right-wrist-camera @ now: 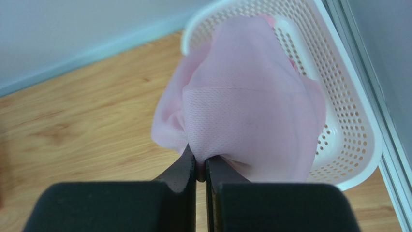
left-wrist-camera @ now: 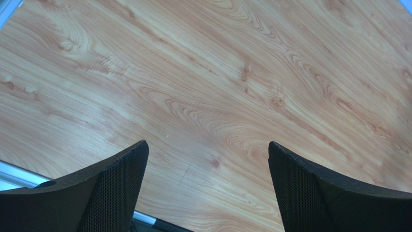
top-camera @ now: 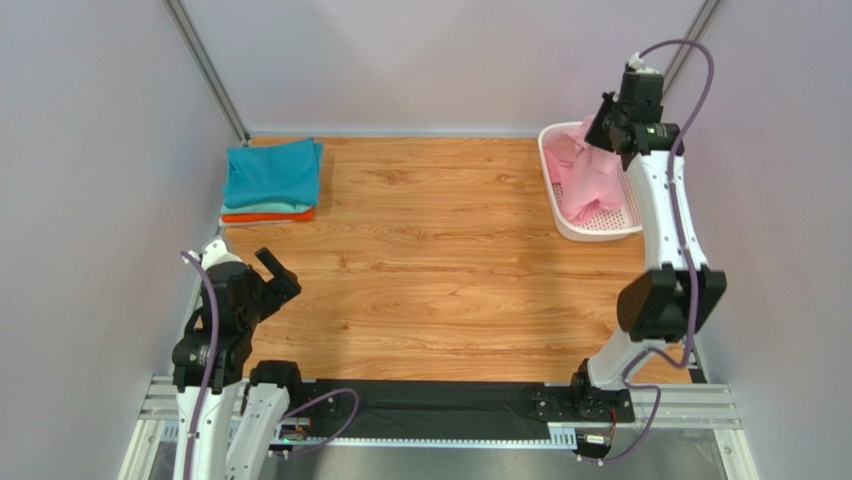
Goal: Fold and stack the t-shirts
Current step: Grab the tshirt from the pile, then move the tshirt to the center of the board
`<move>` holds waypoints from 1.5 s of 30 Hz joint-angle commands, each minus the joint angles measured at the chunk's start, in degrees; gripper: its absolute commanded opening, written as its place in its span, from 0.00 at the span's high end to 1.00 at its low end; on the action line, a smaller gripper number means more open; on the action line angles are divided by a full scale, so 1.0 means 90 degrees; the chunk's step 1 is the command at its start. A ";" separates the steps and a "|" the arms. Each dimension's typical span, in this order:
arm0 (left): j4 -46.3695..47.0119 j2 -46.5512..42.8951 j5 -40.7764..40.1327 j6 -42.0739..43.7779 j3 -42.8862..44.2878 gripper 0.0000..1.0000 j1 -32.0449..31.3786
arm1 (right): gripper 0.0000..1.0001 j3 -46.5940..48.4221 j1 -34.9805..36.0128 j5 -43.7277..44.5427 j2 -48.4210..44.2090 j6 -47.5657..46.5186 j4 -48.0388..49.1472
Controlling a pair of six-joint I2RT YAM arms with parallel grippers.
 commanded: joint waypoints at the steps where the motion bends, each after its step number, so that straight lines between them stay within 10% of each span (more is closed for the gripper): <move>1: -0.0002 -0.0054 0.0070 -0.0082 -0.0073 0.00 0.0015 | 1.00 0.0375 0.0818 -0.0078 -0.1313 -0.0407 0.0090; 16: -0.0041 -0.0005 -0.0027 -0.0131 -0.0073 0.00 0.0015 | 1.00 0.1402 0.4257 -0.1758 -0.2380 -0.0690 0.0158; 23: -0.0070 0.0073 -0.0057 -0.0160 -0.0073 0.00 0.0015 | 0.96 -0.1533 0.4189 0.0788 -0.3237 -0.0486 0.0392; 28: 0.0085 0.0356 0.0508 -0.0306 -0.0287 0.00 0.0015 | 0.69 -0.4572 0.3507 0.1260 -0.3493 0.0373 0.0617; 33: 0.1109 0.0833 0.2079 -0.0530 -0.1319 0.00 0.0015 | 0.00 -0.5638 0.3232 0.1446 -0.3327 0.0785 0.0549; 45: 0.3376 0.2835 0.2659 -0.0580 -0.1802 0.00 -0.0287 | 0.00 -0.6156 0.3174 0.2041 -0.3678 0.1029 0.0402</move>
